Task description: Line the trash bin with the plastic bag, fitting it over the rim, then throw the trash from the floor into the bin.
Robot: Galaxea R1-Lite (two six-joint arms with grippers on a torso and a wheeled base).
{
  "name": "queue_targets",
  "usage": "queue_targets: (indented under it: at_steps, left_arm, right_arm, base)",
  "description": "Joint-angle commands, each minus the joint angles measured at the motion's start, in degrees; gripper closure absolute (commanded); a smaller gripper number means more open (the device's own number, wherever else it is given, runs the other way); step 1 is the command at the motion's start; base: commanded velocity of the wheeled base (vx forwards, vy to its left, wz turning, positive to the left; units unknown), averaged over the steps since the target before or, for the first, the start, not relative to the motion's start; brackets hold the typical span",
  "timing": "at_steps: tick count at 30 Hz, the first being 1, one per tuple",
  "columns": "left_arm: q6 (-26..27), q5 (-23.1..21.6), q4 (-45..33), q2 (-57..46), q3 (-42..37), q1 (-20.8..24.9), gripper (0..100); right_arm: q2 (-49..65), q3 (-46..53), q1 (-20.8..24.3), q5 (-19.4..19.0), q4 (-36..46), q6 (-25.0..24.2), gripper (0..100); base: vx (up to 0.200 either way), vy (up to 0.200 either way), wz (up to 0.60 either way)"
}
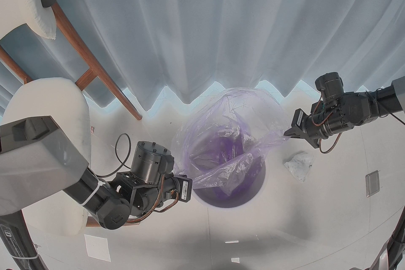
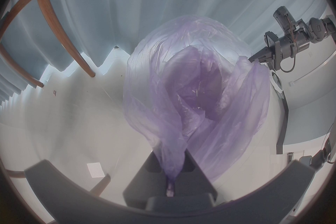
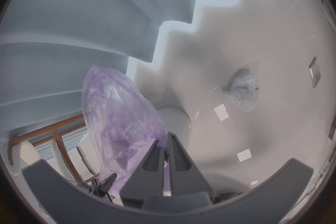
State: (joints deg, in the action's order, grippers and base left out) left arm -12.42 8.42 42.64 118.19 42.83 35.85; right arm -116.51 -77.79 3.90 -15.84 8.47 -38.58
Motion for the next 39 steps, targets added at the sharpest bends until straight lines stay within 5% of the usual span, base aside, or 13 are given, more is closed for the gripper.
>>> queue_targets:
  at_steps: [1,23,39]
  left_arm:
    - [0.0,-0.2,-0.5,0.9,-0.4,0.9,100]
    - [8.3,-0.4,0.3,2.3,-9.4,-1.3,100]
    - [8.8,-0.2,0.5,5.9,-10.8,-1.6,100]
  right_arm:
    - [-0.9,4.0,-0.2,0.0,-1.6,0.0,100]
    - [0.3,28.7,2.1,0.1,-19.0,1.8,100]
    - [-4.2,34.1,2.4,0.4,-27.4,1.8,100]
  base:
    - [0.0,0.0,0.0]
    - [0.0,0.0,0.0]
    - [0.0,0.0,0.0]
